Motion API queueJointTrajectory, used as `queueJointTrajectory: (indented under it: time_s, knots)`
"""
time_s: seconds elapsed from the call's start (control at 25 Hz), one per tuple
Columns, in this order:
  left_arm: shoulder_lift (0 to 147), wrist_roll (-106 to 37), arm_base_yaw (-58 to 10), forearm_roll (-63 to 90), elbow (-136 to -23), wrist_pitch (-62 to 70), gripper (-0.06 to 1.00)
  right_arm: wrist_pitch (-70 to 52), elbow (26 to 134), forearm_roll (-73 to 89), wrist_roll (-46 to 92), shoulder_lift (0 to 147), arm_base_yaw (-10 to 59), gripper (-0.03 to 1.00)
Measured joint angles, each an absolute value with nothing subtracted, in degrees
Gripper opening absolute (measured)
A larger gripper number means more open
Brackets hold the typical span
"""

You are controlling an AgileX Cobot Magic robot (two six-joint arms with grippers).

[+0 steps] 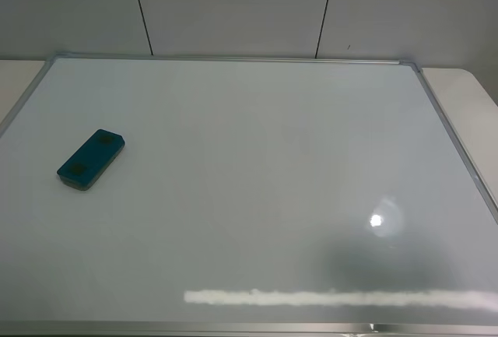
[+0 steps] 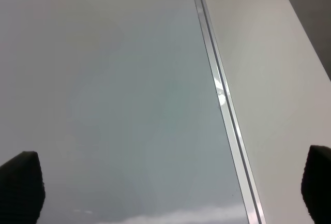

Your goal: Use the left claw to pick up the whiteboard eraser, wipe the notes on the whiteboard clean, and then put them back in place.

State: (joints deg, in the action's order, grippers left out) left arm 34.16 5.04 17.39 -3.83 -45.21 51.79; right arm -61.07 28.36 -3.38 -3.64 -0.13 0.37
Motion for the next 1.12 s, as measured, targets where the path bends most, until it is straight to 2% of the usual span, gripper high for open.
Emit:
queueJointTrajectory:
  time_s: [0.52, 0.76, 0.92, 1.12]
  knots:
    - [11.2, 7.9, 17.3, -4.0, -45.0, 66.0, 0.99, -61.1, 28.4, -3.4, -3.6, -0.1, 0.4, 0.99]
    - [7.7, 7.9, 12.2, -6.9, -44.6, 68.7, 0.99, -61.1, 28.4, -3.4, -3.6, -0.1, 0.4, 0.99]
    - [5.8, 10.2, 9.2, -8.2, -38.9, 67.1, 0.99, -61.1, 28.4, -3.4, -3.6, -0.1, 0.4, 0.99]
    - [0.0, 10.7, 8.5, -8.6, -31.8, 64.5, 0.99, -61.1, 28.4, -3.4, -3.6, -0.1, 0.4, 0.99]
